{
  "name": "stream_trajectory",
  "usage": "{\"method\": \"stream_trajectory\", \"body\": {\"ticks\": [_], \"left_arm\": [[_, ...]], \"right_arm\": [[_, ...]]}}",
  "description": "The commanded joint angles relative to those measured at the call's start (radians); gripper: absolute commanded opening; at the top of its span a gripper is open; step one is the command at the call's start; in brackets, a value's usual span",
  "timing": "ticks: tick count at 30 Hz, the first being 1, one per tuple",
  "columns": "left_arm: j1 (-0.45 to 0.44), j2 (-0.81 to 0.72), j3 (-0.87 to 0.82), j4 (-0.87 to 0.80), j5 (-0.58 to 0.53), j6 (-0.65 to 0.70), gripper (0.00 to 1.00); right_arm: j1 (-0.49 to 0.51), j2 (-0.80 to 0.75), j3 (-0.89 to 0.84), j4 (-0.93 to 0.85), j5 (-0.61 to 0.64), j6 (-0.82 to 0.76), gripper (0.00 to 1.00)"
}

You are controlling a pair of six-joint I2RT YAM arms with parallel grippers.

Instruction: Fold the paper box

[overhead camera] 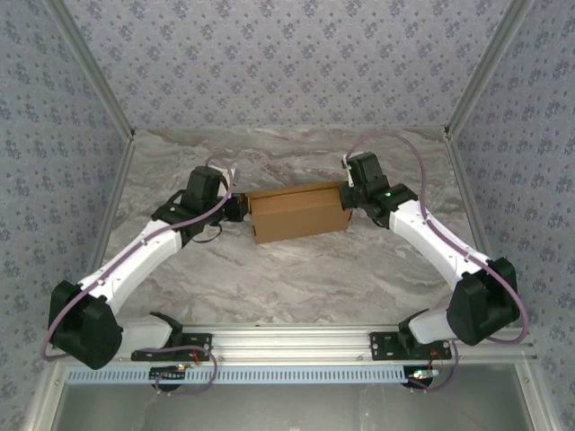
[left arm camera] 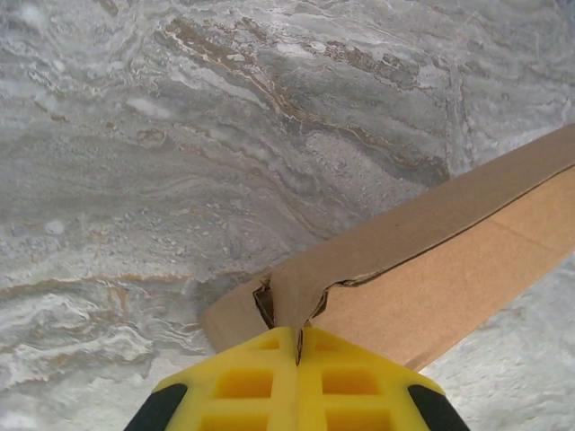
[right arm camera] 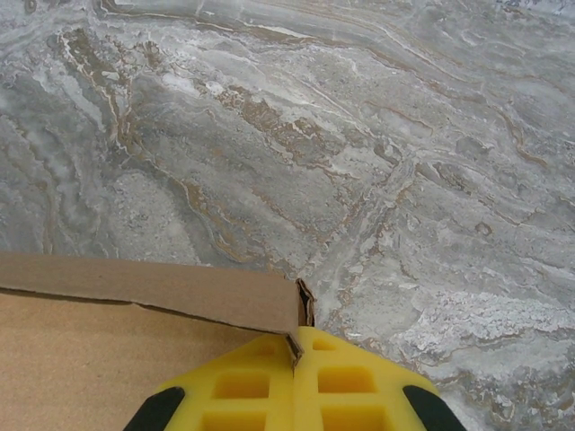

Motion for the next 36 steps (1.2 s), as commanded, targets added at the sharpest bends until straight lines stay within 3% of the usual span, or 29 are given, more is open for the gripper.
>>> {"method": "stream_trajectory", "body": {"ticks": [1,15,20,27,36], "left_arm": [[-0.028,0.024,0.041,0.014,0.011,-0.123,0.0],[-0.083,0.052,0.026,0.048,-0.057,-0.238,0.0],[-0.1,0.038,0.02,0.031,-0.114,-0.235,0.0],[-0.171,0.013,-0.064,0.036,-0.279,-0.188,0.0],[-0.199,-0.022,-0.202,0.159,-0.315,-0.138,0.05]], "right_arm": [[0.02,0.007,-0.039,-0.062,-0.032,0.017,0.06],[0.02,0.006,-0.049,-0.055,-0.026,0.008,0.06],[0.021,0.006,-0.051,-0.057,-0.022,0.008,0.06],[0.02,-0.003,-0.071,-0.05,0.001,0.01,0.06],[0.017,-0.032,-0.157,0.015,0.014,0.016,0.06]]}}
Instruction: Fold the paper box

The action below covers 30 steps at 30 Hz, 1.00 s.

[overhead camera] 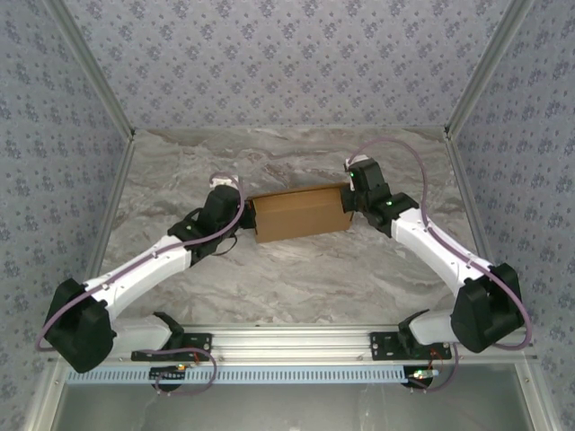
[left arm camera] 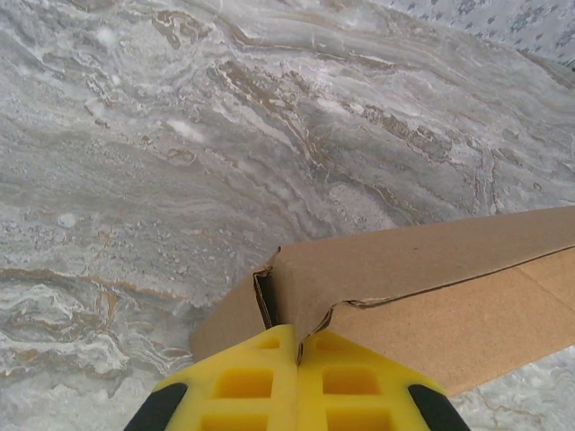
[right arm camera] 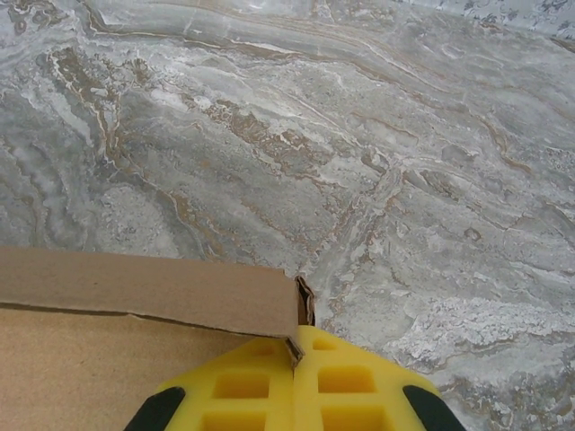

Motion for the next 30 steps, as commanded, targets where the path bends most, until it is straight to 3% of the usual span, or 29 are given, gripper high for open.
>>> {"method": "stream_trajectory", "body": {"ticks": [1,6,12,21,30], "left_arm": [[-0.017,0.005,-0.055,-0.052,0.024,0.045,0.05],[-0.017,-0.04,-0.044,-0.042,0.029,0.078,0.15],[-0.016,-0.103,-0.021,-0.092,0.107,0.126,0.39],[0.013,-0.223,0.004,-0.169,0.218,0.136,0.65],[0.158,-0.178,0.045,-0.064,0.333,0.0,0.73]], "right_arm": [[0.013,0.012,-0.062,-0.087,-0.02,0.011,0.06],[0.018,0.007,-0.065,-0.078,-0.009,0.003,0.06],[0.023,0.008,-0.062,-0.084,-0.003,0.001,0.06],[0.031,0.01,-0.059,-0.082,0.003,0.007,0.06],[0.038,0.01,-0.057,-0.084,0.011,0.007,0.06]]}}
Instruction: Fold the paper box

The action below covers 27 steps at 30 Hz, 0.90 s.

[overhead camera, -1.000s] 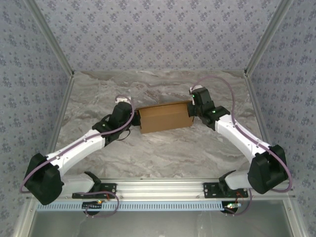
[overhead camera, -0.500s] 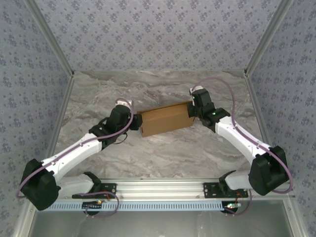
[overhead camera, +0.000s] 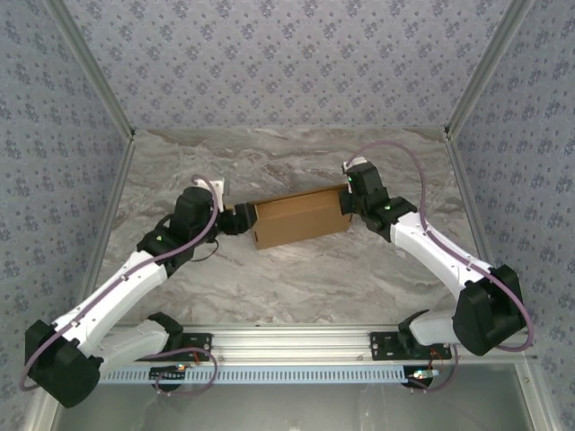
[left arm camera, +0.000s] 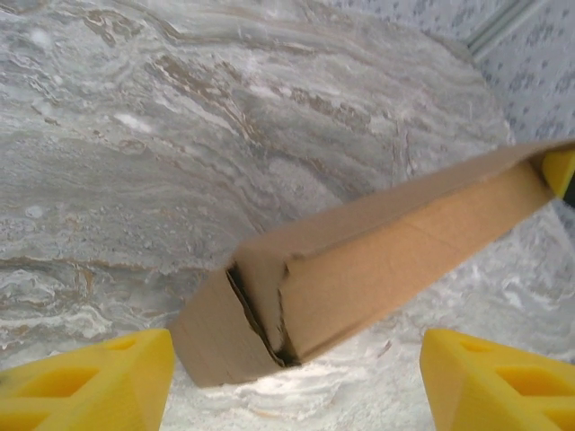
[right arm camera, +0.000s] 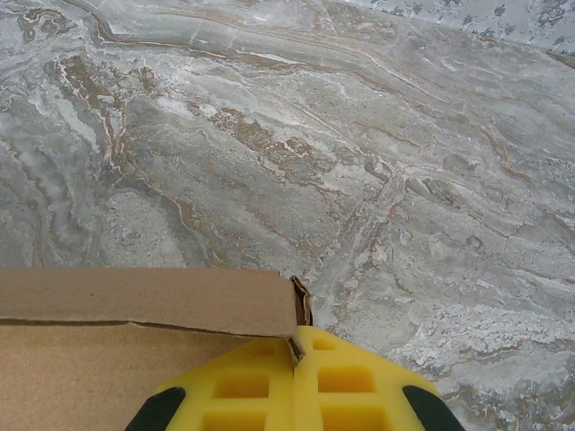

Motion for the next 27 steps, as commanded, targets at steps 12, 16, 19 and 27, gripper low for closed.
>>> {"method": "stream_trajectory", "body": {"ticks": [12,16,19,27], "left_arm": [[0.071,0.195,0.043,0.147,0.165,-0.164,0.69],[0.047,0.202,-0.022,0.174,0.169,-0.182,0.64],[0.033,0.199,-0.075,0.196,0.167,-0.196,0.6],[0.027,0.204,-0.159,0.202,0.136,-0.187,0.53]], "right_arm": [[0.015,0.024,-0.033,-0.115,-0.014,0.011,0.06],[0.018,0.021,-0.038,-0.115,-0.01,0.017,0.06],[0.021,0.018,-0.04,-0.115,-0.004,0.02,0.06],[0.019,0.002,-0.031,-0.126,-0.013,0.014,0.16]]}}
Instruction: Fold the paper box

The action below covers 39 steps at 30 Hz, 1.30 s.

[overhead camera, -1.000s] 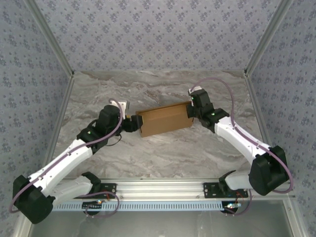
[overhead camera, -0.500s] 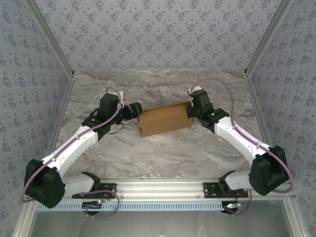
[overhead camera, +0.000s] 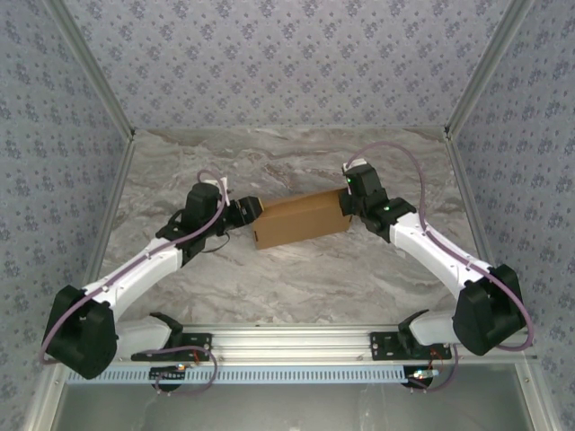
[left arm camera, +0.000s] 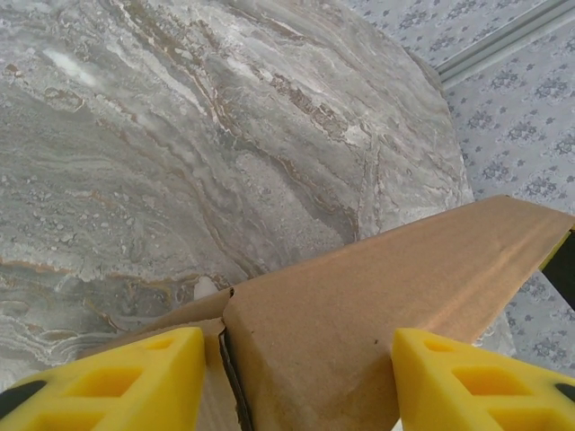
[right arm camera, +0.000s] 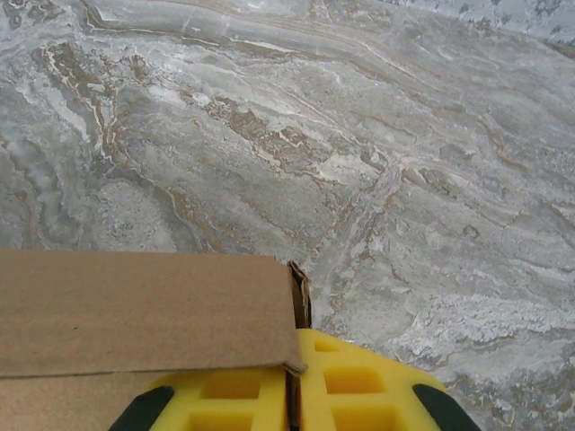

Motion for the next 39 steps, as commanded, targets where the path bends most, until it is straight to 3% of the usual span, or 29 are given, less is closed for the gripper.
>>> {"method": "stream_trajectory", "body": {"ticks": [1,9,25,32,35,39], "left_arm": [[-0.016,0.03,-0.061,-0.097,-0.019,0.005,0.52],[-0.018,0.018,-0.067,-0.09,-0.046,0.002,0.5],[-0.049,0.056,-0.019,-0.102,-0.091,0.022,0.52],[-0.053,0.058,-0.013,-0.113,-0.095,0.031,0.53],[-0.056,0.058,-0.012,-0.114,-0.099,0.035,0.53],[-0.059,0.061,-0.007,-0.115,-0.103,0.039,0.53]], "right_arm": [[0.012,0.0,-0.018,-0.121,-0.032,0.001,0.18],[0.01,-0.025,0.018,-0.151,-0.075,-0.019,0.36],[0.003,-0.092,0.079,-0.215,-0.198,-0.036,0.6],[-0.053,-0.145,0.114,-0.246,-0.223,-0.044,0.67],[-0.114,-0.129,0.147,-0.25,-0.28,-0.036,0.69],[-0.228,-0.057,0.187,-0.234,-0.495,-0.009,0.7]]}}
